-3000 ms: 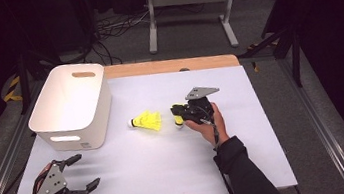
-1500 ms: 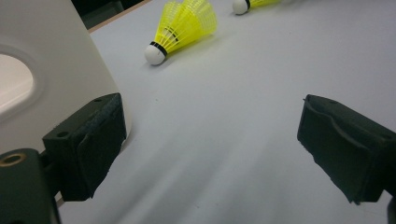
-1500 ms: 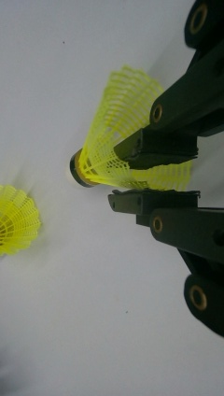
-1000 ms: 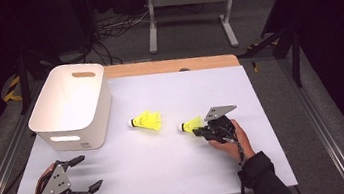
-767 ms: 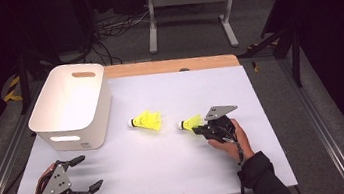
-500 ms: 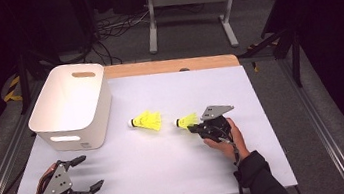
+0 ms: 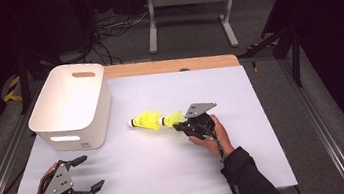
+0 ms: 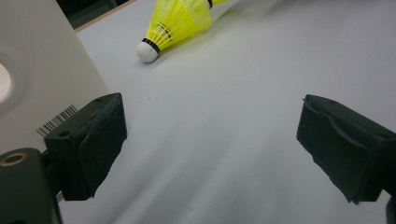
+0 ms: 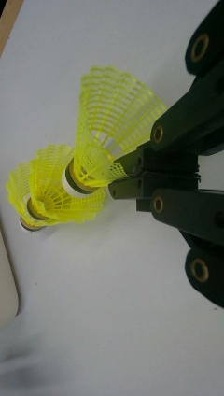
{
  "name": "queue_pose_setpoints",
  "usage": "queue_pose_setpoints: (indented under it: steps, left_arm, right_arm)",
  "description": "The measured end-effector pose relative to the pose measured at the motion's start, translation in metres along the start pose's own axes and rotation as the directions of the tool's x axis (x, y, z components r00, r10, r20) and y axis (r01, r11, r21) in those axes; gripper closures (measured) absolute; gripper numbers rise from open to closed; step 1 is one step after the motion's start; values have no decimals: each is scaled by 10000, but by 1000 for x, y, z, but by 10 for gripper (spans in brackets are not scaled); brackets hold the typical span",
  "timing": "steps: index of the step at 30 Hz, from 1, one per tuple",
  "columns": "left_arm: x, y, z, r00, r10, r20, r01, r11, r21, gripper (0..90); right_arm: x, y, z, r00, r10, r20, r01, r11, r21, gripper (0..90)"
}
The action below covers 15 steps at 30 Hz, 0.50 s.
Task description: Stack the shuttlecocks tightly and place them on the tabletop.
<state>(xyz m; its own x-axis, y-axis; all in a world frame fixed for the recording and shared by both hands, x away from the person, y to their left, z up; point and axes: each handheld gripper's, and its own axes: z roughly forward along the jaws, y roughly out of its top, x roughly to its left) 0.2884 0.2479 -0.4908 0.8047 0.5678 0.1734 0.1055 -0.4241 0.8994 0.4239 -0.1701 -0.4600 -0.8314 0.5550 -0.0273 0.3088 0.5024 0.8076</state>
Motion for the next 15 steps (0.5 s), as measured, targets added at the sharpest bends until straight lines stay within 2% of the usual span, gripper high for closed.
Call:
queue_pose_setpoints:
  steps: [15]
  left_arm:
    - [-1, 1, 0, 9999, 68, 141, -67, 10000, -31, 96]
  right_arm:
    - [7, 16, 38, 9984, 225, -509, -219, 9997, 119, 882]
